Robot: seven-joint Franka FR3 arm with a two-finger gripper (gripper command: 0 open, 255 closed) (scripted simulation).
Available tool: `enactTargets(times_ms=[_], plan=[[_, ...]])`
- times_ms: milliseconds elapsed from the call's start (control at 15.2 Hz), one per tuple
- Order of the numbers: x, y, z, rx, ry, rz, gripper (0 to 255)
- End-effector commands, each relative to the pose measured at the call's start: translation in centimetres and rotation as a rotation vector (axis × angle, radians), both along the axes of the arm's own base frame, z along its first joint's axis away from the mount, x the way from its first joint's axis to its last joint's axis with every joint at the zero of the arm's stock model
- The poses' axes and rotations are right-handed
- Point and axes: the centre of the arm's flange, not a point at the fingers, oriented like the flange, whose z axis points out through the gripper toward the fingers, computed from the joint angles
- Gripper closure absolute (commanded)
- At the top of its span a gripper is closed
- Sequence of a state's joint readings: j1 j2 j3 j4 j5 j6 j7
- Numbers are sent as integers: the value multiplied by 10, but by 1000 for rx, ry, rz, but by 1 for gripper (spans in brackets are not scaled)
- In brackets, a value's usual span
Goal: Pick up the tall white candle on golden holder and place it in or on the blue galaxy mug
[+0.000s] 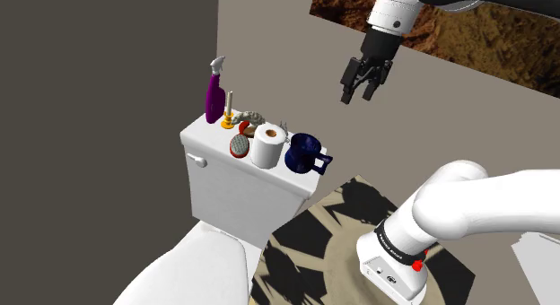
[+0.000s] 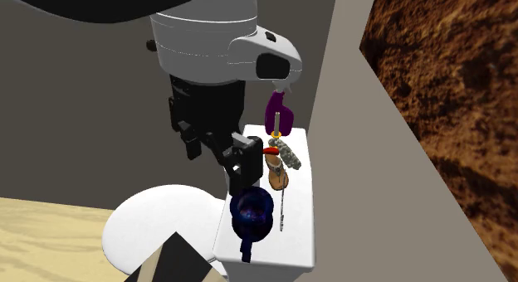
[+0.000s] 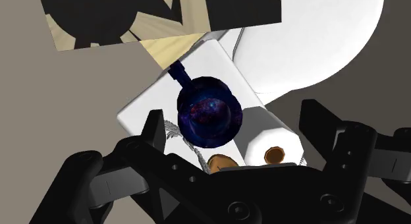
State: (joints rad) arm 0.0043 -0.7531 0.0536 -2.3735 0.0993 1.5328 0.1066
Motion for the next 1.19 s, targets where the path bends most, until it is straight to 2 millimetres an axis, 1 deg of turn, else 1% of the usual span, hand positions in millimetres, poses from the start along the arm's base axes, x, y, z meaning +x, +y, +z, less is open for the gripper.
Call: enactTargets(times_ms=[0,528,1122], plan=[[0,0,0,0,0,0,0],[57,37,-64,-24,-127,-2,0],[130,77,-128,-51,-270,-4,0]])
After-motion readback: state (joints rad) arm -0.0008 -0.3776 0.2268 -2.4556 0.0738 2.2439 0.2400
